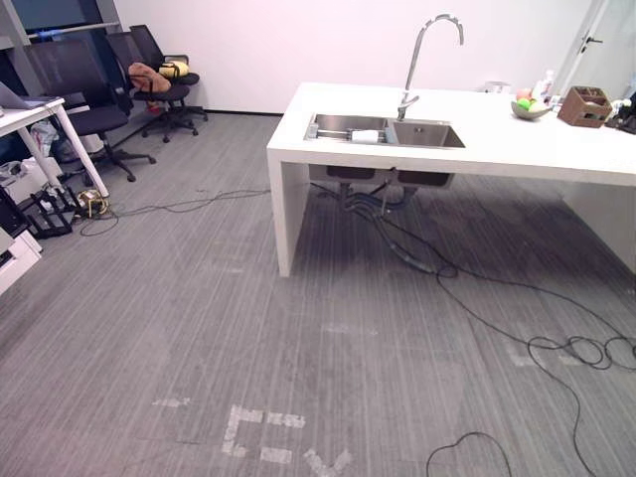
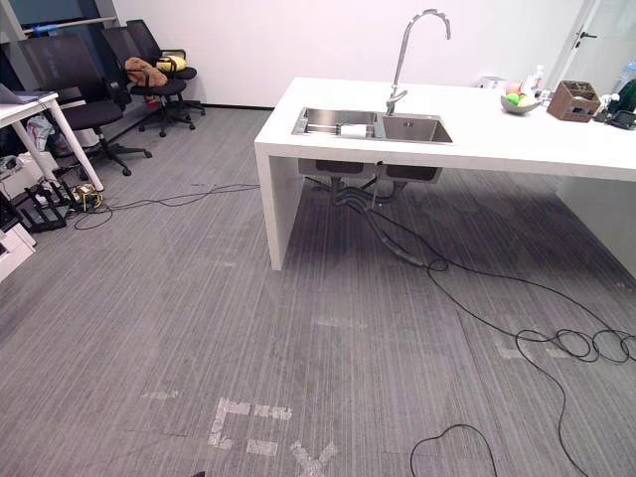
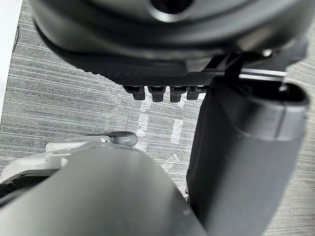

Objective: Walk over to the sink, pick up the cup, carry it to the dishwasher, place the cup inside the dishwasher, then close the dishwasher door

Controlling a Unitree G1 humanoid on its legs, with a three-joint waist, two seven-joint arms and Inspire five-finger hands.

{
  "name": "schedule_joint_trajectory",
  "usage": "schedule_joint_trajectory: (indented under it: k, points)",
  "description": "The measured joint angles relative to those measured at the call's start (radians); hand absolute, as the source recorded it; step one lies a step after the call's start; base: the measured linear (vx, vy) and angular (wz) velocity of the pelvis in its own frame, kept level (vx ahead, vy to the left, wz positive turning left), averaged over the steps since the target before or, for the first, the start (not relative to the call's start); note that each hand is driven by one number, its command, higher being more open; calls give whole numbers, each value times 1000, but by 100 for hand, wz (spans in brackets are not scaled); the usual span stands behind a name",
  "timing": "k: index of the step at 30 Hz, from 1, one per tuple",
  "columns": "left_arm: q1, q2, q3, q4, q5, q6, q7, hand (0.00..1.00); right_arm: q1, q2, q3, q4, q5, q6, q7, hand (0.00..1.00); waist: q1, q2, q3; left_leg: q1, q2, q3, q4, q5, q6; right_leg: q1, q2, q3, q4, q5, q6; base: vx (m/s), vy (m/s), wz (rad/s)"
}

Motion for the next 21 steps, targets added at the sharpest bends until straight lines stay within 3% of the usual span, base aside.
schedule_joint_trajectory:
  k: [11,14,15,17,18,21]
  points:
    - [-1,0,1,-4,-14,3,0,100,-4,2,-4,-6,0,0,-23,100,1,-2,28,32,-2,3,1,-2,1,16,-10,3,38,-14,4,-29,-5,0]
    - [1,7,2,-4,-38,8,-4,100,8,17,-31,-34,1,-4,-30,100,1,-18,40,42,-22,-18,11,-21,22,-61,-55,-6,259,-128,31,-40,30,21]
    - [3,10,10,-5,-42,7,-5,100,10,20,-33,-45,1,-6,-35,100,3,-26,44,41,-40,-26,25,-35,36,-97,-87,-9,361,-166,62,-26,49,19]
    - [5,1,39,-8,-43,4,-5,100,-8,14,-59,-47,4,-7,-31,100,7,-23,64,43,-55,-28,40,-47,51,-197,-131,-18,585,-176,52,-21,54,14]
    - [5,-1,48,-17,-43,3,-3,100,-16,15,-68,-62,23,-21,-25,100,2,-22,86,63,-51,-38,44,-50,60,-259,-145,-12,720,-159,31,17,41,22]
    - [1,-5,66,-27,-44,26,7,100,-17,11,-68,-66,28,-35,-10,100,4,-20,93,66,-12,-59,81,-81,56,-297,-115,-35,692,-207,9,95,7,25]
